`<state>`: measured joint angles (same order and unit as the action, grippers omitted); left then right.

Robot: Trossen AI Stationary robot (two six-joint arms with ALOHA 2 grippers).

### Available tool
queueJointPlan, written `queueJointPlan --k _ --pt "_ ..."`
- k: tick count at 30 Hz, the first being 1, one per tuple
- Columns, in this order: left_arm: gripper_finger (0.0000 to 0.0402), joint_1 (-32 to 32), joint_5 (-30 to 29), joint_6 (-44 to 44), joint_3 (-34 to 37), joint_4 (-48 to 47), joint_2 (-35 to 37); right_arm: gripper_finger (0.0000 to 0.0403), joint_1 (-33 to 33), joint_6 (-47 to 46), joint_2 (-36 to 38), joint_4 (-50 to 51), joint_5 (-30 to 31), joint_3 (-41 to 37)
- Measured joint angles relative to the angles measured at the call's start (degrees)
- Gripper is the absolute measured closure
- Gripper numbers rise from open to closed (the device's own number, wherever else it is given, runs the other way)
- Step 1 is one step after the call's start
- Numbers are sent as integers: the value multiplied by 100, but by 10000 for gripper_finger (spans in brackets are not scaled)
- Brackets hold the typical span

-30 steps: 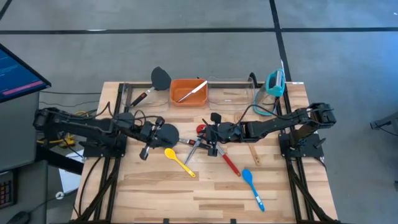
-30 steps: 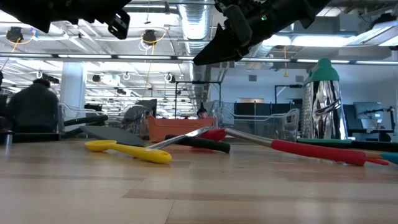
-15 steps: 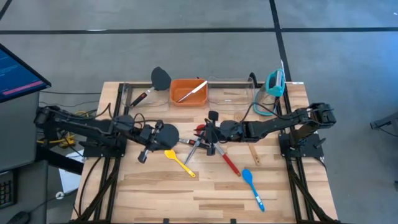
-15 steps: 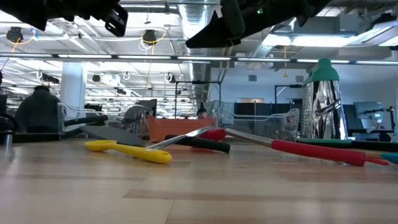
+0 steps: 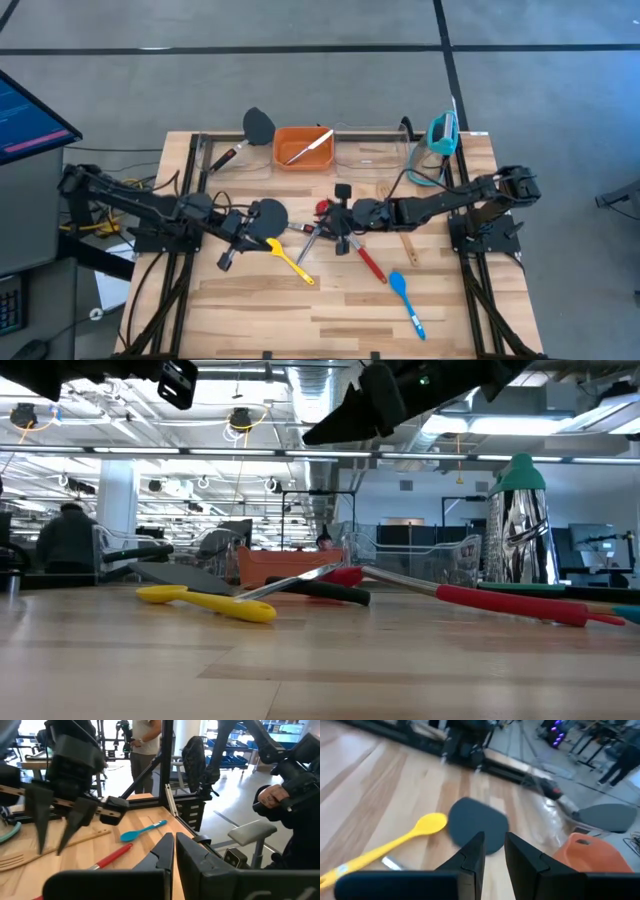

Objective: Pick & Place Kitchen Items
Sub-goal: Put the silver table knife into the orange bin

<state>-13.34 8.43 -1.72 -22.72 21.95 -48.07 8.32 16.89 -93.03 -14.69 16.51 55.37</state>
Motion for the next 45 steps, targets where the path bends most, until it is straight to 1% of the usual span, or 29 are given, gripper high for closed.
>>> queueJointPlan --k 4,7,9,11,14,15,17,20,23,27,30,33,38,40,45 --pt "398 -173 -242 5 0 -3 -1 336 89 4 -2 217 -17 0" --pt "398 -287 -438 168 -1 7 -73 336 113 -115 -2 322 -15 0" --pt "398 -353 -590 254 -2 -31 -198 336 113 -515 -2 390 -15 0" --pt "398 -379 -783 248 -4 7 -389 336 98 -1176 -2 438 -15 0" --pt "398 -373 -1260 -17 -4 -34 -743 336 45 -2248 -2 469 -17 1" --pt "398 -358 -1441 -92 -4 -7 -868 336 29 -2462 -2 516 -15 2" --pt "398 -300 -1715 -200 -4 -14 -1097 336 12 -2579 -4 659 -13 2" --pt "398 -186 -1808 -455 -3 26 -1377 336 55 -2540 -9 702 5 2" --pt "398 -163 -1808 -744 -2 73 -1564 336 122 -2310 -4 498 5 2" --pt "398 -163 -1806 -756 -2 415 -1644 336 187 -1773 98 76 26 7" --pt "398 -163 -1807 -756 -2 686 -1644 340 189 -1442 275 40 28 7" --pt "398 -163 -1806 -647 -2 833 -1644 350 144 -1320 542 77 27 -89" --pt "398 -160 -1831 -600 -2 825 -1644 368 126 -1043 1155 53 31 -400" --pt "398 -160 -1973 -620 -2 854 -1644 375 133 -944 1414 10 23 -543" --pt "398 -158 -2521 -624 -2 902 -1655 389 181 -649 2072 -650 17 -1097"
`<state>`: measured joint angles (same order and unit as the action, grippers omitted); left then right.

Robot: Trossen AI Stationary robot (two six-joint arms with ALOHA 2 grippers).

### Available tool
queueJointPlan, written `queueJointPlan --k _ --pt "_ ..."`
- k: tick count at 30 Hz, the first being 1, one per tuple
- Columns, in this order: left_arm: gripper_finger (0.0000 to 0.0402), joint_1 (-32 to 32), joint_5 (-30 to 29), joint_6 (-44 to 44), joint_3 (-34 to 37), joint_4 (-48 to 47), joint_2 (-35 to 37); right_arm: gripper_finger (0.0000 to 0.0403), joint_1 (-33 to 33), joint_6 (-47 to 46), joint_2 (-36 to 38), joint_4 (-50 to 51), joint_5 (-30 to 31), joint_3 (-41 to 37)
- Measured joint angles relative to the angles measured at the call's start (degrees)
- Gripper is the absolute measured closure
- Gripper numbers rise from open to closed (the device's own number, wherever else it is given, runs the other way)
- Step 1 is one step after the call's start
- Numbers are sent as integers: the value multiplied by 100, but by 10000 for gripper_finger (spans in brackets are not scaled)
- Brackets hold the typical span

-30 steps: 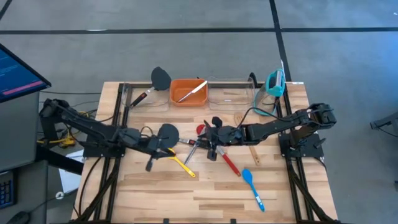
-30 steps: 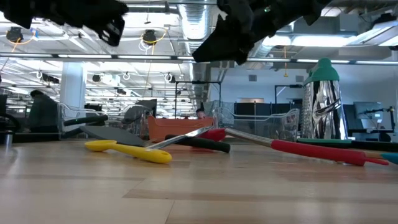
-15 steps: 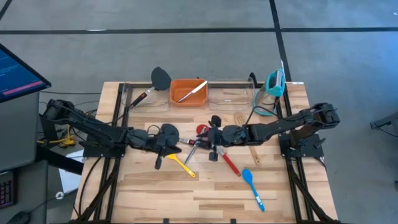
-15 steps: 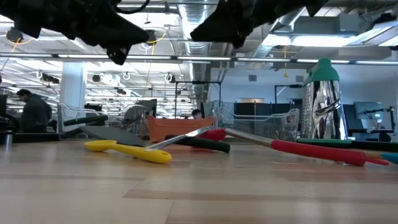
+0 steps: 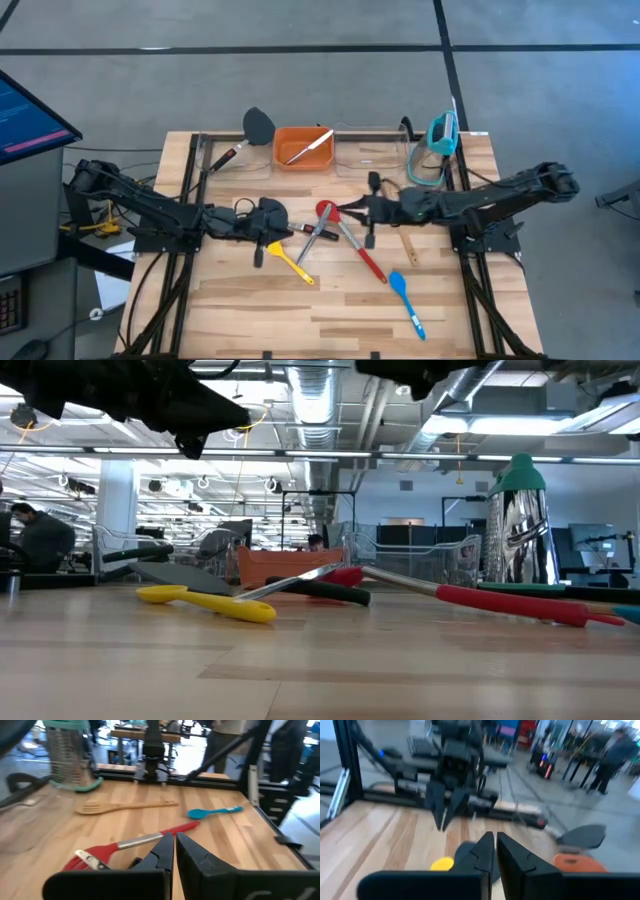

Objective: Pick & Place Kitchen Items
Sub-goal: Put the silver table knife into the orange bin

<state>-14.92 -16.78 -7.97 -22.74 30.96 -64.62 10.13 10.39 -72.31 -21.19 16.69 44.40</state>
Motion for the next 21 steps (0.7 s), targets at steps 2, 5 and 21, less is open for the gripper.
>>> queueJointPlan --k 2,5,21 --pt "398 0 -186 -26 -4 7 0 392 -2 52 269 -416 -10 -261" --pt "398 9 -355 -123 -129 6 -62 393 -2 72 643 -1118 -28 -696" --pt "399 1378 211 -368 -2778 -2006 -2441 393 -23 44 1717 -1897 -35 -1793"
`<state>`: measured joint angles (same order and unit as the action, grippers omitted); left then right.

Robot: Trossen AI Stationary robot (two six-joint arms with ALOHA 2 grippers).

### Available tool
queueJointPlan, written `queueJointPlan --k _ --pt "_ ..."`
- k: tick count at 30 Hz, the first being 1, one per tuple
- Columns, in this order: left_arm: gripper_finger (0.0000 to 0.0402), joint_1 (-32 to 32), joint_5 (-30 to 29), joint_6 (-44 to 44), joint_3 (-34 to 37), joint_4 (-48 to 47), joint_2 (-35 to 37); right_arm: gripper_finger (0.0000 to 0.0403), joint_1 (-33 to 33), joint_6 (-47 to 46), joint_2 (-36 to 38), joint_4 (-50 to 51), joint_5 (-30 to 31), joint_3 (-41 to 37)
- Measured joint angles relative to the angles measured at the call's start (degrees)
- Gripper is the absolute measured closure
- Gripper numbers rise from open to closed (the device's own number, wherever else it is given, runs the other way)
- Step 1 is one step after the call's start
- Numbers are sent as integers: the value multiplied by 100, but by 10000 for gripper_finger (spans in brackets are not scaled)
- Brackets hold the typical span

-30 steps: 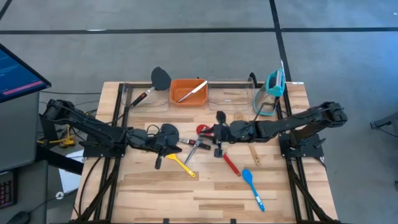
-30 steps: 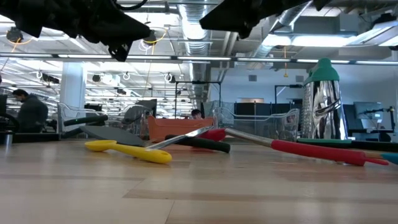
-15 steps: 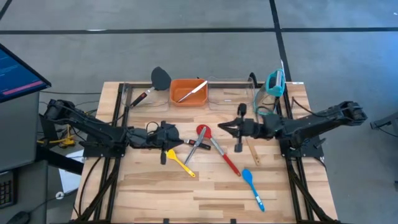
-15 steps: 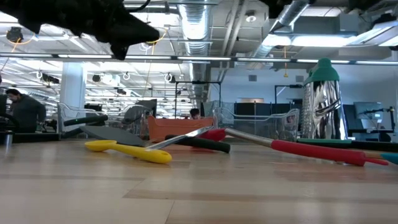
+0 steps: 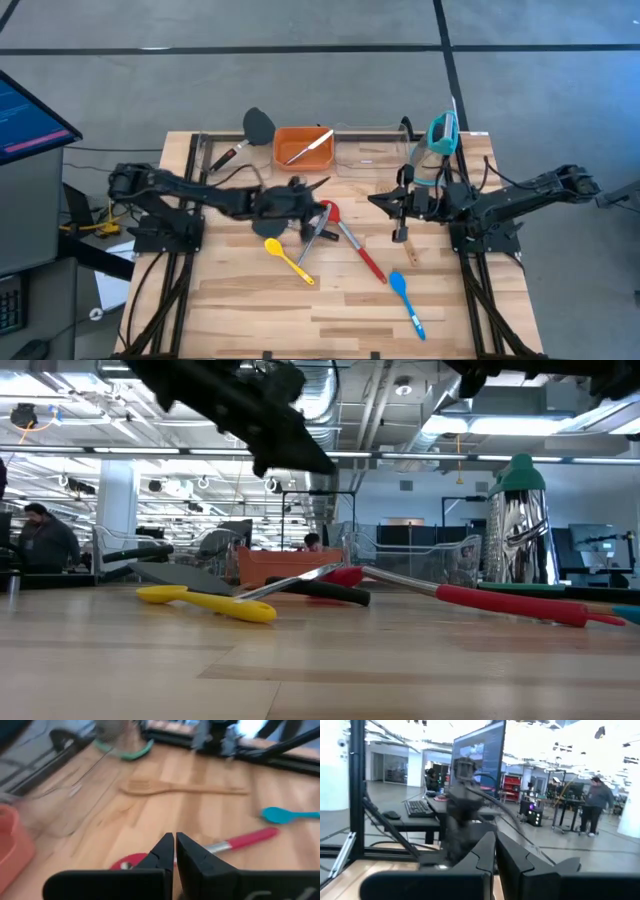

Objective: Pick & Place Kitchen Items
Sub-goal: Put the silver table knife into the orange bin

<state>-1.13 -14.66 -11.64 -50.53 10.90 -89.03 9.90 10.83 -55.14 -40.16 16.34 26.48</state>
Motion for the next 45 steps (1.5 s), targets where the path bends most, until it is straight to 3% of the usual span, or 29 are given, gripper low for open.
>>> queueJointPlan --k 8,12,16,21,30,35,45 --pt "399 26 -231 -87 -1012 -1140 -1002 393 12 26 486 844 22 -15" --pt "399 24 -615 -754 -1189 -1910 -1177 393 12 26 531 946 22 -13" --pt "399 -33 -607 -1101 -1189 -1926 -1275 393 10 26 527 951 22 -13" --pt "399 -55 -580 -722 -1528 -2068 -1314 393 10 26 527 948 23 -13" --pt "399 54 -591 -216 -2884 -3600 -1417 393 10 28 529 933 24 -13" --pt "399 49 -596 -292 -2992 -3992 -1818 393 11 116 595 1090 315 -13" --pt "399 -267 -638 -551 -2993 -4157 -2206 393 235 -165 1432 2667 469 -9"
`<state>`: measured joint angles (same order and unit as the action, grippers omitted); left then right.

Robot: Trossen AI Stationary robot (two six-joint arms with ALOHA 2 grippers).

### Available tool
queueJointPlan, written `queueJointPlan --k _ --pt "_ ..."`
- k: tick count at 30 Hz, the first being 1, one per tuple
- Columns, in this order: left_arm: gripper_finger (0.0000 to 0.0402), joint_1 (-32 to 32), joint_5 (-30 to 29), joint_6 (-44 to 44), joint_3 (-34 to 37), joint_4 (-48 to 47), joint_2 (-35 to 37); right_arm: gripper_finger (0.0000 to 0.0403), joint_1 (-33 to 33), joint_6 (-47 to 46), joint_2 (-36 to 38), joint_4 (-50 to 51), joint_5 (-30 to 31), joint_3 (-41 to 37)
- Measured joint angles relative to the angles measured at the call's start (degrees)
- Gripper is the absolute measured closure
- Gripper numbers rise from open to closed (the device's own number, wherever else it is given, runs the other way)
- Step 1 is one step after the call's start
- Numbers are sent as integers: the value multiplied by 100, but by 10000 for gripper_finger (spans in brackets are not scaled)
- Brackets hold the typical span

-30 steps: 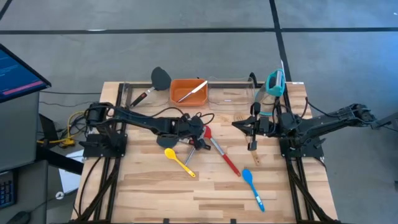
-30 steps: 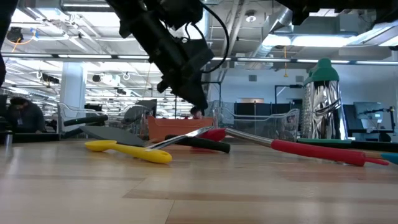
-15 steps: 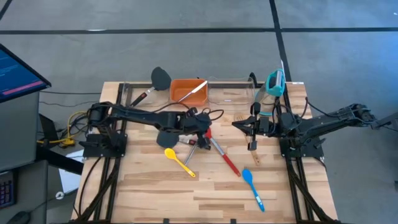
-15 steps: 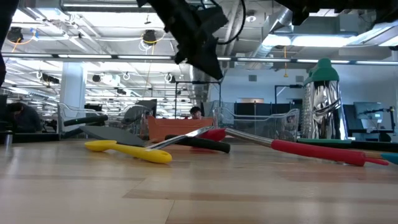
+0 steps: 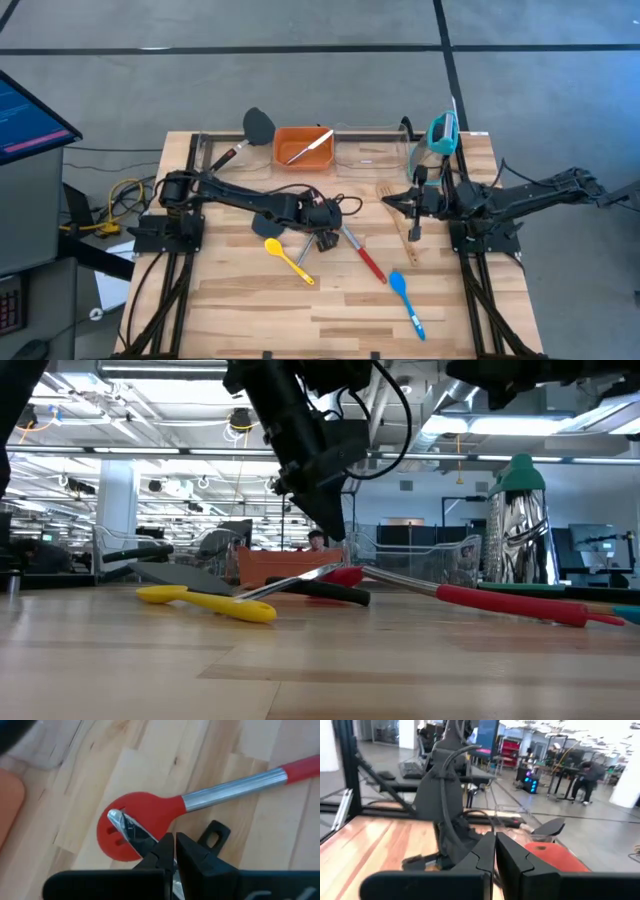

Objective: Pick & Place Kitchen Items
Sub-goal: Put the silver table knife into the orange bin

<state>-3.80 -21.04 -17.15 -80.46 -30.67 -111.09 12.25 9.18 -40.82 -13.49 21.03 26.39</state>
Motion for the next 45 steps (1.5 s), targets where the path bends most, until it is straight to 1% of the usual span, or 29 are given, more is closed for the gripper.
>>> queueJointPlan --k 3,6,9,12,16,19,23,26,31,39,45 --pt "399 -12 -159 -135 -1 -1 9 393 176 170 213 39 -6 -140" --pt "399 -7 -174 -258 44 -27 37 393 327 436 497 -521 -11 -517" --pt "399 -7 -179 -262 88 -64 37 393 437 491 1078 -776 -11 -883" --pt "399 -1 -233 -262 84 -28 37 393 461 489 1614 -789 -2 -1114" --pt "399 1 -534 -265 86 -61 84 393 461 576 2252 -673 0 -1396" --pt "399 1 -555 -281 84 -51 99 393 461 624 2672 -636 2 -1554" --pt "398 1 -555 -284 84 -35 94 393 461 624 3041 -586 3 -1648" --pt "391 1 -552 -286 86 -40 94 393 461 624 3140 -461 3 -1648" --pt "361 1 -552 -652 117 -2 94 393 461 626 3147 -453 3 -1648" --pt "290 40 -550 -1470 352 -27 89 393 461 640 3147 -453 3 -1648" --pt "240 62 -489 -1483 346 26 89 393 461 640 3147 -455 3 -1648"
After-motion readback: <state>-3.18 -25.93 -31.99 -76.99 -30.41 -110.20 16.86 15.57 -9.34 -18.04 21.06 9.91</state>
